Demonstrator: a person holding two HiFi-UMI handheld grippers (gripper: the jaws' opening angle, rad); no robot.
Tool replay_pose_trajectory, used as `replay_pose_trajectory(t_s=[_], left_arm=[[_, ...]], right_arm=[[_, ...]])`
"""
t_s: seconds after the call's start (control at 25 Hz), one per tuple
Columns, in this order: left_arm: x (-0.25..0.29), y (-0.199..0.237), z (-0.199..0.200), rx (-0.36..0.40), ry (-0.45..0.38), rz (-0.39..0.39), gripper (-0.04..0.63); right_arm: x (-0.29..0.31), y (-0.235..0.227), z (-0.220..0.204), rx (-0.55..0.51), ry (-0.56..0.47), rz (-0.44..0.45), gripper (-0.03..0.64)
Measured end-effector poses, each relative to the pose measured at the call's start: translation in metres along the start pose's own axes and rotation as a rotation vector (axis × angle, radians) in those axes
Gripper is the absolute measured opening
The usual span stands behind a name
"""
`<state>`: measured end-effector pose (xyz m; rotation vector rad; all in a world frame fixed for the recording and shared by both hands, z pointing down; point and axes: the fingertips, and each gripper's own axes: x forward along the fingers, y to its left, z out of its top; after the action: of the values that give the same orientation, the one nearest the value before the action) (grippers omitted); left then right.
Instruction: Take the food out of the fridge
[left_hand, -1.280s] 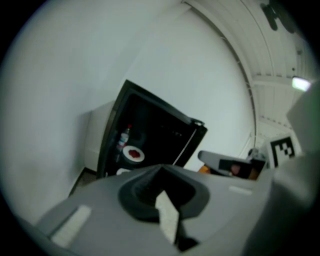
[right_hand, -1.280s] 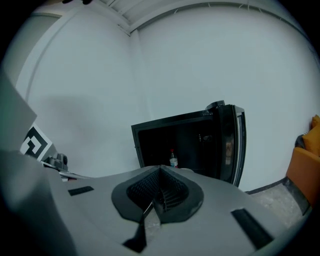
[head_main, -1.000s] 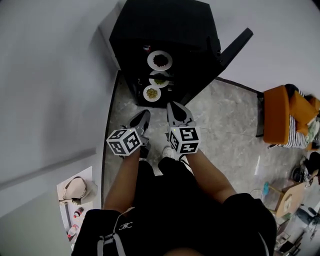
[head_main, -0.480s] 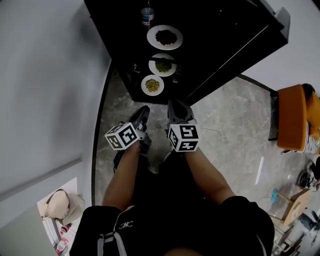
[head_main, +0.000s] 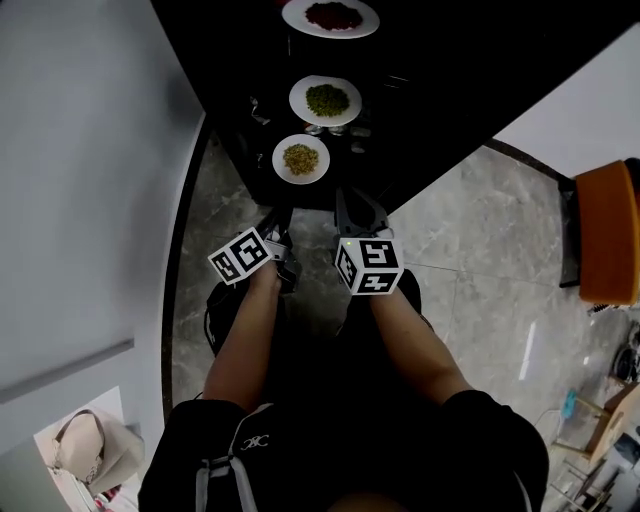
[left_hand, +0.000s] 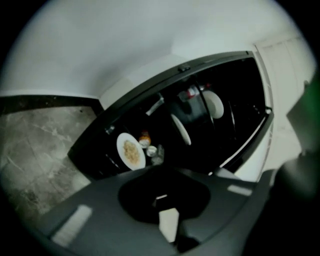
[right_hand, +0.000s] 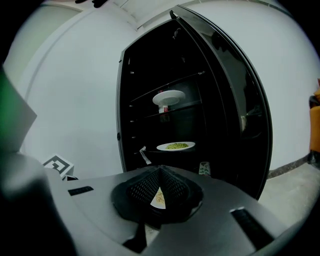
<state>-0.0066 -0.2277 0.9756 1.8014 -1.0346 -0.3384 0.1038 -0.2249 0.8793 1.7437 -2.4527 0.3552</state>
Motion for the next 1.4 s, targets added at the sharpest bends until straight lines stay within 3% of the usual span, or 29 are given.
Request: replay_pose_trajectory(t_s=[0.32,0.44,0.48,0.52,0.68,0.84,1.28,1.4], left_arm=[[0.045,0.062,-0.012,-0.332,-0.018,-0.009,0.002],[0.066,0.086,-0.011,-0.409,-0.028,0.0,0.002],[0.071,0.094,-0.011,-0.42,-0.026,0.006,0.06],[0.074,0.1,-0.01,-0.427,-0.024,0.011,0.077],[0.083,0.109,-0.007,-0.461,-0.036,0.003,0.089],[0.095,0.108,-0.005,-0.472,-0.035,-0.023,0.107],[0.11,0.123,-0.001,-0.522,-0.084,-0.004,0.106],[0.11,0.124,0.002,-0.535,-0.097,-0.005,0.068]], right_arm=[[-0.013,-0.008,-0.015,-0.007,0.027,-0.021,-0.002],[-0.015,-0.011,-0.023,-0.016,0.044,-0.029,-0.002],[-0.016,-0.012,-0.026,-0.018,0.051,-0.032,-0.002],[-0.018,-0.013,-0.028,-0.024,0.058,-0.036,-0.002],[-0.027,-0.016,-0.036,-0.084,0.083,-0.048,-0.002],[-0.03,-0.024,-0.045,-0.068,0.1,-0.061,-0.002],[-0.034,-0.043,-0.053,-0.048,0.13,-0.074,-0.002],[-0.035,-0.045,-0.058,-0.028,0.142,-0.075,-0.002]])
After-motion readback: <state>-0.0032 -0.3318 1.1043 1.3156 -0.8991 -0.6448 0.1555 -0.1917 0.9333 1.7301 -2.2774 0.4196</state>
